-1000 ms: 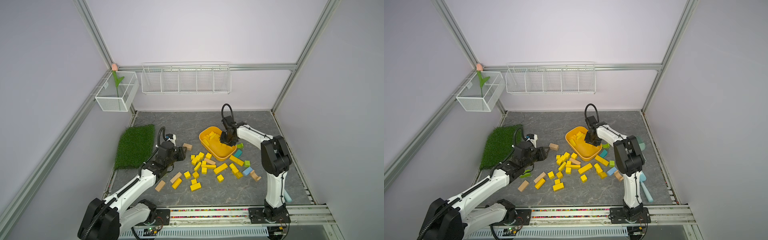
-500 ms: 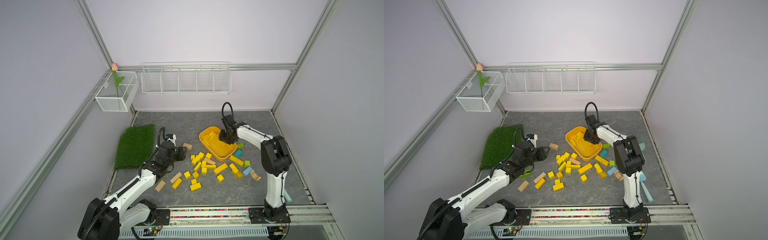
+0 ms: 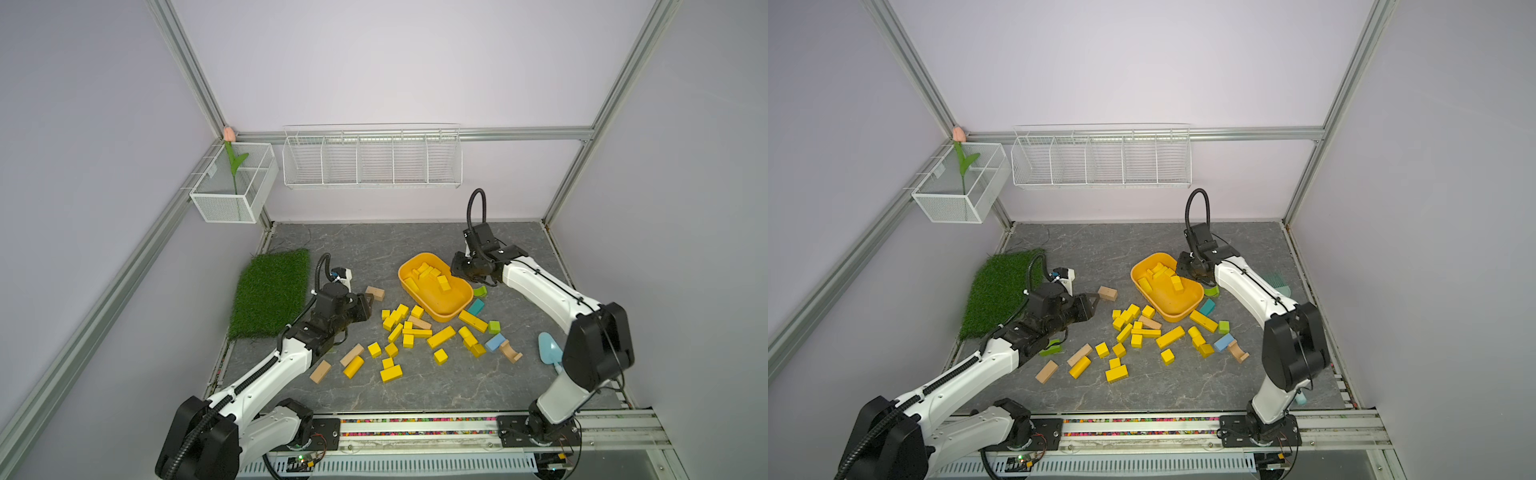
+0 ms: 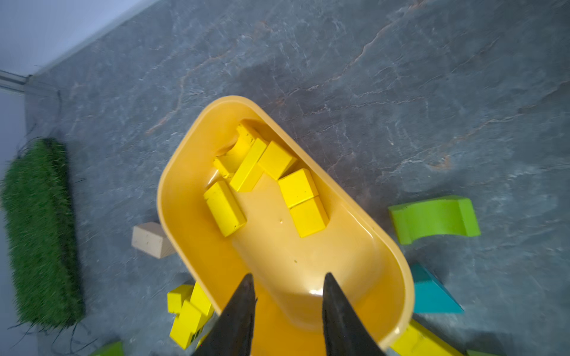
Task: Pick out the yellow building blocks
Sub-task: Place the building block in the storage box, then pick up the building block from the center of the board.
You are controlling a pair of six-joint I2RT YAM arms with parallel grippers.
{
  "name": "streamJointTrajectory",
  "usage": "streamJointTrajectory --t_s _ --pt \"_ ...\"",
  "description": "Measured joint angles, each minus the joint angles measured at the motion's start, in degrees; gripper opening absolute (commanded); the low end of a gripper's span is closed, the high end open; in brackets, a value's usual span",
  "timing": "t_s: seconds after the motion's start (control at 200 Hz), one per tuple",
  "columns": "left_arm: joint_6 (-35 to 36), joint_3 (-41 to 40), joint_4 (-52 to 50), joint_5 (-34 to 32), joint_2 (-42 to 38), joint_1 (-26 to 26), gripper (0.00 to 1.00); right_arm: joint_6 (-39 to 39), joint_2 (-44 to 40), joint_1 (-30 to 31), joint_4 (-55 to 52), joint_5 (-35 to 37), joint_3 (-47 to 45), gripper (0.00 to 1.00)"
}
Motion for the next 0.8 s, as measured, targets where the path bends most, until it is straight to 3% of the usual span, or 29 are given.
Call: streamJointTrajectory --t_s 0.525,0.8 --pt "-0.1 0.0 0.0 0.0 0.0 0.0 0.48 -4.9 -23.9 0.8 -9.2 -1.8 -26.9 0.43" --pt "-0.1 0.0 0.0 0.0 0.0 0.0 0.48 3.5 -30.9 1.1 -13.4 -5.8 -36.4 0.56"
